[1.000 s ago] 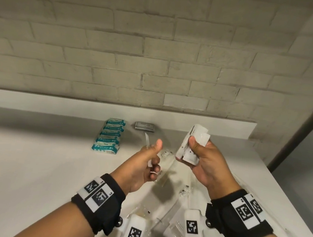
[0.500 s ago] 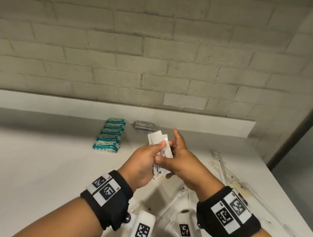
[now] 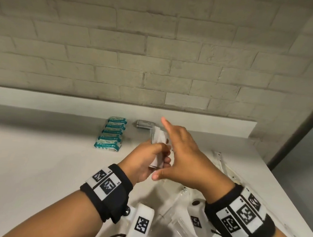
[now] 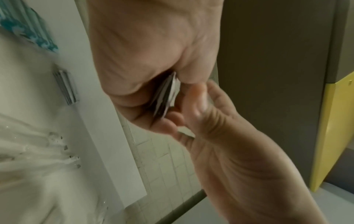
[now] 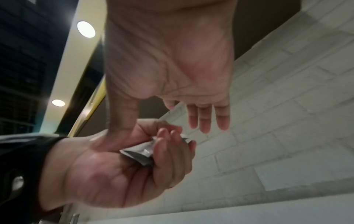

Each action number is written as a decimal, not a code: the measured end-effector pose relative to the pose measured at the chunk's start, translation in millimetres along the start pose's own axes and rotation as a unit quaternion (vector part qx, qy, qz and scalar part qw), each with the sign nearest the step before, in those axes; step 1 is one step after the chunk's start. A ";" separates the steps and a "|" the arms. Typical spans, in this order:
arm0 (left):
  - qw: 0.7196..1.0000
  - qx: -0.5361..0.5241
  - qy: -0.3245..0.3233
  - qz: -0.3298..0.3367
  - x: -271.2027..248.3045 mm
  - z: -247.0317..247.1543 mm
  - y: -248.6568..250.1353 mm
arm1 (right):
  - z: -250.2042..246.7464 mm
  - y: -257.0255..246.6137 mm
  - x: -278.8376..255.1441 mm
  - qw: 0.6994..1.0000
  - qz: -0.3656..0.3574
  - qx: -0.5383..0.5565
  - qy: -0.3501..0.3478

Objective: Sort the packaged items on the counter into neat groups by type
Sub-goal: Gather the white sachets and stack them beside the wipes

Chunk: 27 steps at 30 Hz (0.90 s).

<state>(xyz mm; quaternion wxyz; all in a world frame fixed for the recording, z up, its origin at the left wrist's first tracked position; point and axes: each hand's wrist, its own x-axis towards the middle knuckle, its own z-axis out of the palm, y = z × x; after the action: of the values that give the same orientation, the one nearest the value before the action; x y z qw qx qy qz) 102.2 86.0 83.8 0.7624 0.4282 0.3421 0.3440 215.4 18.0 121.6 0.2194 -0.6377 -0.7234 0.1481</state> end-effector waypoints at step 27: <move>0.982 -0.117 0.081 0.127 20.0 -43.4 8.8 | 47.2 -2.2 60.1 0.819 0.160 0.545 -0.077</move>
<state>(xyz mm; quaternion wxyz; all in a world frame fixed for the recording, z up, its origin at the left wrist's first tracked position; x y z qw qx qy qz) 75.3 124.0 69.8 0.7273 0.3461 0.3032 0.5093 184.1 80.2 89.9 0.4483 -0.5072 -0.4266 0.5998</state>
